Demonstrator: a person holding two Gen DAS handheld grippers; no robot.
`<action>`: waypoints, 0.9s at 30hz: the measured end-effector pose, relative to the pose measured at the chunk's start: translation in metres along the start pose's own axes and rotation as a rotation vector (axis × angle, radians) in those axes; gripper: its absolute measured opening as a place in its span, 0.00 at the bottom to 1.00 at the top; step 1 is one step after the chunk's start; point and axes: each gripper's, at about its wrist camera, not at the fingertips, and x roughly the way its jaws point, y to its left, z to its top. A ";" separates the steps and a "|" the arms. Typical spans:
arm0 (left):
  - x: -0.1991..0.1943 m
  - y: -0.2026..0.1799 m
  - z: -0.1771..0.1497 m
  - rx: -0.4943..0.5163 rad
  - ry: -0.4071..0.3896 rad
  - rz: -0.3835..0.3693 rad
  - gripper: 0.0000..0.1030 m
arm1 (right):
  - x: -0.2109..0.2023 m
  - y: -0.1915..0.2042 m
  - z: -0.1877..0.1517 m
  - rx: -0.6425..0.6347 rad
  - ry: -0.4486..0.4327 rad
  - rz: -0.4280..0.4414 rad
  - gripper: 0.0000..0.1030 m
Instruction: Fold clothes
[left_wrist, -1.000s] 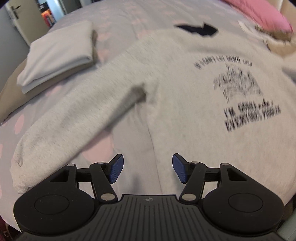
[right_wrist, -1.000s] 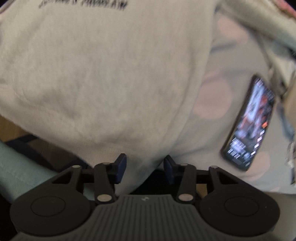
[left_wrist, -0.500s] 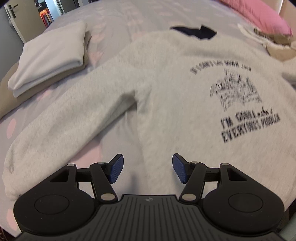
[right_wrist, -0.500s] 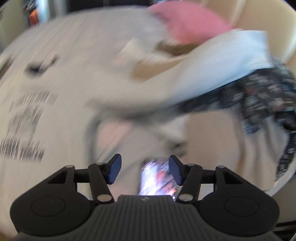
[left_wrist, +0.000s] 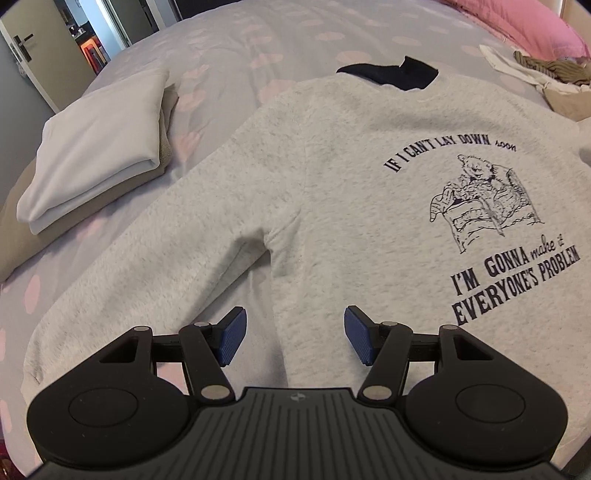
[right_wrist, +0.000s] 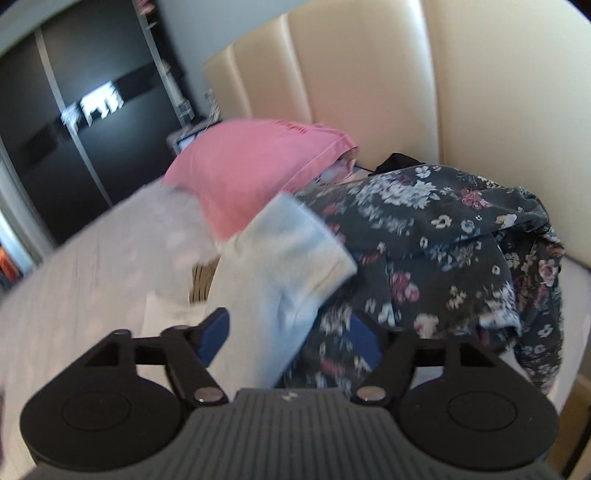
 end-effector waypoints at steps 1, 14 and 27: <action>0.002 0.000 0.001 0.001 0.005 0.004 0.55 | 0.005 -0.002 0.003 0.031 0.004 0.001 0.74; 0.016 -0.010 0.006 0.041 0.051 0.044 0.55 | 0.053 -0.007 -0.006 0.091 -0.011 0.002 0.38; 0.008 -0.012 0.009 0.040 0.021 0.029 0.55 | 0.003 0.037 -0.002 -0.058 -0.089 0.023 0.22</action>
